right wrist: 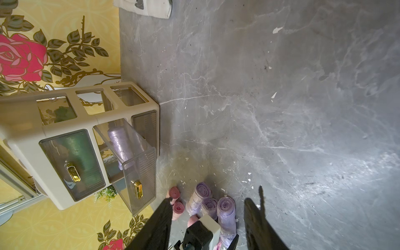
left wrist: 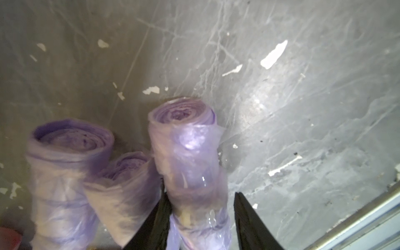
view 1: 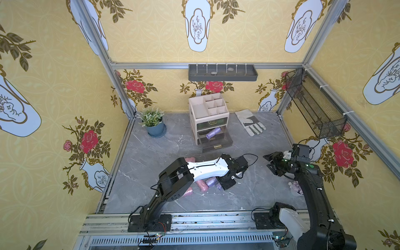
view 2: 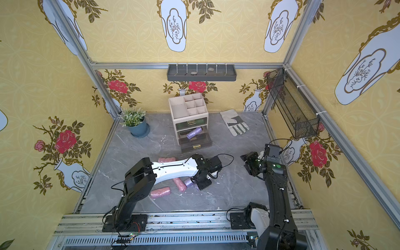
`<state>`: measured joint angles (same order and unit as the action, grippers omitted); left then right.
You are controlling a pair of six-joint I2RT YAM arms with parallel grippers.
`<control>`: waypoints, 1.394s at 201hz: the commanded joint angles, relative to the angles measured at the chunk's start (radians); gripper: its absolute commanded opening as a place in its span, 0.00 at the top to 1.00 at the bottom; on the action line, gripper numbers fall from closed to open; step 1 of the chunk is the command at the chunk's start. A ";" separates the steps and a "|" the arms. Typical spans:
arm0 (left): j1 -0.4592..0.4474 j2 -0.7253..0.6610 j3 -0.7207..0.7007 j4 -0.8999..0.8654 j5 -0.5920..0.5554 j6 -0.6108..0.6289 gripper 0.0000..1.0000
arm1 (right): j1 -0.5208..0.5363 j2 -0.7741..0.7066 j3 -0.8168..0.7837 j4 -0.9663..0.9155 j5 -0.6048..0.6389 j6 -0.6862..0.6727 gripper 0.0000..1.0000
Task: Sort the rolls of trash bags by color and place them into the drawer
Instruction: Pick up the roll of trash bags from the center of the board.
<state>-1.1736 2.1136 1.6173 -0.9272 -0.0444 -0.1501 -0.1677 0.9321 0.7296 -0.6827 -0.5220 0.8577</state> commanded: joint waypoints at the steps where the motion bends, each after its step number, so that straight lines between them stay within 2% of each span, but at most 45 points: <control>1: 0.000 0.001 -0.008 -0.005 0.002 0.003 0.53 | 0.000 -0.004 -0.002 0.005 -0.009 0.002 0.46; 54: 0.000 0.008 -0.016 0.025 0.010 -0.003 0.57 | 0.000 -0.013 -0.004 0.002 -0.015 0.006 0.46; 113: 0.002 -0.041 -0.050 0.069 0.023 0.000 0.77 | 0.000 -0.022 0.001 -0.004 -0.018 0.011 0.46; 137: 0.002 -0.069 -0.067 0.063 0.016 -0.002 0.82 | 0.000 -0.039 0.000 -0.005 -0.019 0.023 0.46; 158: 0.002 -0.153 -0.107 0.054 0.009 0.006 0.84 | 0.000 -0.054 0.004 -0.012 -0.025 0.037 0.46; 188: 0.013 -0.352 -0.150 -0.014 -0.088 0.025 0.84 | 0.002 -0.079 0.010 -0.017 -0.037 0.052 0.46; 213: 0.031 -0.504 -0.084 -0.109 -0.191 0.090 0.83 | 0.002 -0.104 0.007 -0.018 -0.051 0.061 0.46; 235: 0.079 -0.570 0.020 -0.153 -0.242 0.187 0.82 | 0.002 -0.131 0.006 -0.026 -0.056 0.063 0.46; 252: 0.121 -0.558 0.090 -0.153 -0.242 0.277 0.82 | 0.002 -0.149 0.006 -0.029 -0.065 0.063 0.46; 280: 0.192 -0.441 0.200 -0.145 -0.210 0.370 0.81 | 0.002 -0.164 0.005 -0.025 -0.078 0.062 0.46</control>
<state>-1.0252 1.5940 1.7592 -1.0561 -0.2649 0.0929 -0.1661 0.7788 0.7315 -0.7078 -0.5785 0.9165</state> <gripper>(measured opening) 0.188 0.543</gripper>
